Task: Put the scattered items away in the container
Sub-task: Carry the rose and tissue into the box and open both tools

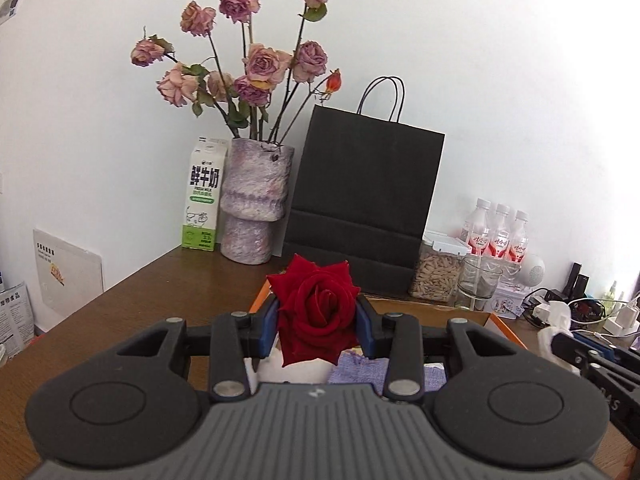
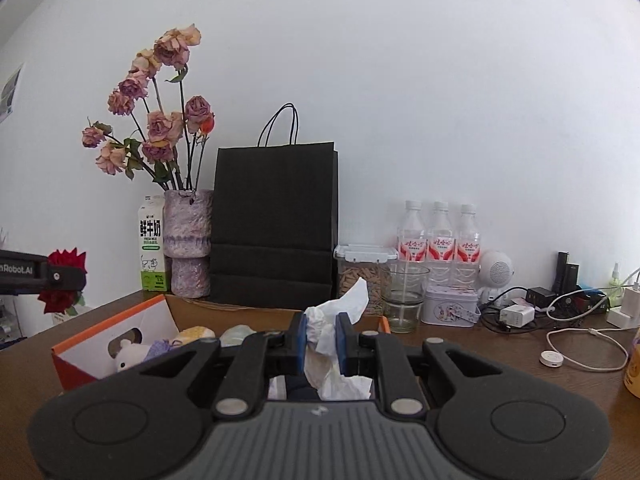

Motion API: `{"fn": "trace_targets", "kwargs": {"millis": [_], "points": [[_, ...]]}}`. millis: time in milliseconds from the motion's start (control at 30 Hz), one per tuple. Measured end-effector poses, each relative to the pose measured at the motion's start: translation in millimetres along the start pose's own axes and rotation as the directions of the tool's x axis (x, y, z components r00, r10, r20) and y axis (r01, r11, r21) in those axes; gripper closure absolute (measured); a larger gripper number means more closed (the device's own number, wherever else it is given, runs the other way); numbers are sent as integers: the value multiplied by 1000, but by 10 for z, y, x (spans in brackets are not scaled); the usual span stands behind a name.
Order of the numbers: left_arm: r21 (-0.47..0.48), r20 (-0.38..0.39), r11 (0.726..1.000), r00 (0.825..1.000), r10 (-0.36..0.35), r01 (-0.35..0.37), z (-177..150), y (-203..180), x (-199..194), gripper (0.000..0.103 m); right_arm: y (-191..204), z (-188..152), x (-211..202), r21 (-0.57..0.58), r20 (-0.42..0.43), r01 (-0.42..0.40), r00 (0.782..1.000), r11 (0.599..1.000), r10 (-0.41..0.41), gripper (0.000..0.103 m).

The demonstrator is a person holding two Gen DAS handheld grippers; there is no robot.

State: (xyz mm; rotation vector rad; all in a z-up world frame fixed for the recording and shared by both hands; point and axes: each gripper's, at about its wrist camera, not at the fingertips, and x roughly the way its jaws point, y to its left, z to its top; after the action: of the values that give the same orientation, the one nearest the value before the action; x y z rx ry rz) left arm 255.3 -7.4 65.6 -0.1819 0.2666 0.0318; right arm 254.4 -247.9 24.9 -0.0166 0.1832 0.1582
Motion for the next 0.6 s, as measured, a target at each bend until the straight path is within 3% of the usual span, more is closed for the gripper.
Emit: {"fn": "trace_targets", "kwargs": {"millis": [300, 600], "points": [[16, -67, 1000, 998, 3, -2, -228, -134, 533, 63, 99, -191, 481, 24, -66, -9, 998, 1000, 11, 89], [70, -110, 998, 994, 9, -1, -354, -120, 610, 62, 64, -262, 532, 11, -127, -8, 992, 1000, 9, 83]]}}
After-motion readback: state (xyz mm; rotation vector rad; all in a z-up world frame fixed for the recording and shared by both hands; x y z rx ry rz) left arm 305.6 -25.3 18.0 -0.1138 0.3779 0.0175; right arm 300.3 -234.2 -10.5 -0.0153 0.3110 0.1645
